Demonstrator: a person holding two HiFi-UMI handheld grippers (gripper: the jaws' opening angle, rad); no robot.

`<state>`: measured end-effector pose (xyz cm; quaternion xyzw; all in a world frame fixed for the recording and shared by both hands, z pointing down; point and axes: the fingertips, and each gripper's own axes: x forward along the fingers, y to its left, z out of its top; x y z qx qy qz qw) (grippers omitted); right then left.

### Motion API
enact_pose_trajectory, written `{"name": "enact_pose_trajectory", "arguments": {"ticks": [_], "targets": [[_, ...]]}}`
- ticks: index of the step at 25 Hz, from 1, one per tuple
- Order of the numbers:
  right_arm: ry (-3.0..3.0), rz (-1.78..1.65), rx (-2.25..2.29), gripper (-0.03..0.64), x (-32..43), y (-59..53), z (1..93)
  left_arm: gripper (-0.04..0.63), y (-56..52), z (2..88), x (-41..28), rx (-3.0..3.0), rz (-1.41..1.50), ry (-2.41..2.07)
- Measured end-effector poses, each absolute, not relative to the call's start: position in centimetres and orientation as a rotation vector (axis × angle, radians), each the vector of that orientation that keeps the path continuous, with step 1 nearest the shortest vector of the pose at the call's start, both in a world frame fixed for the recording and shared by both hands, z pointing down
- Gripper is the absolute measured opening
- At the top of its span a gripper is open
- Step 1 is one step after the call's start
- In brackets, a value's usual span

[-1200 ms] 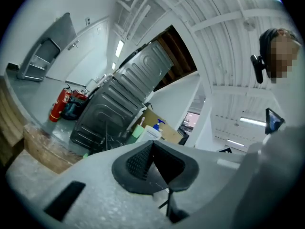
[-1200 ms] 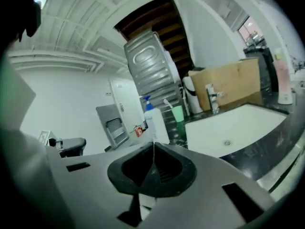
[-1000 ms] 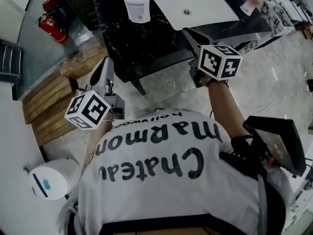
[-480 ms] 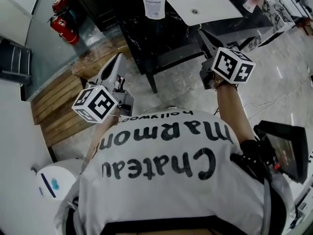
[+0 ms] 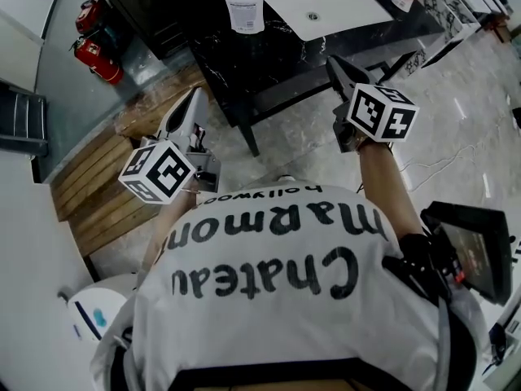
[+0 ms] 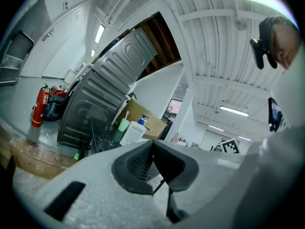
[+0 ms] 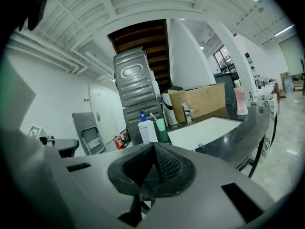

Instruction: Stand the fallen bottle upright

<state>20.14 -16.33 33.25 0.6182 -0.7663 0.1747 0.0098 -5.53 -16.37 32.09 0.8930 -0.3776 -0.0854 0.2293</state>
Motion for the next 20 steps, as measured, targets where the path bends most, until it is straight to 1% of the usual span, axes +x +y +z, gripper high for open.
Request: {"name": "enact_pose_trajectory", "arguments": {"ticks": [20], "targets": [[-2.360, 0.521, 1.877, 0.012, 23.5, -20.5, 34.7, 0.014, -20.1, 32.9, -2.2, 2.447, -0.258, -1.047]]}}
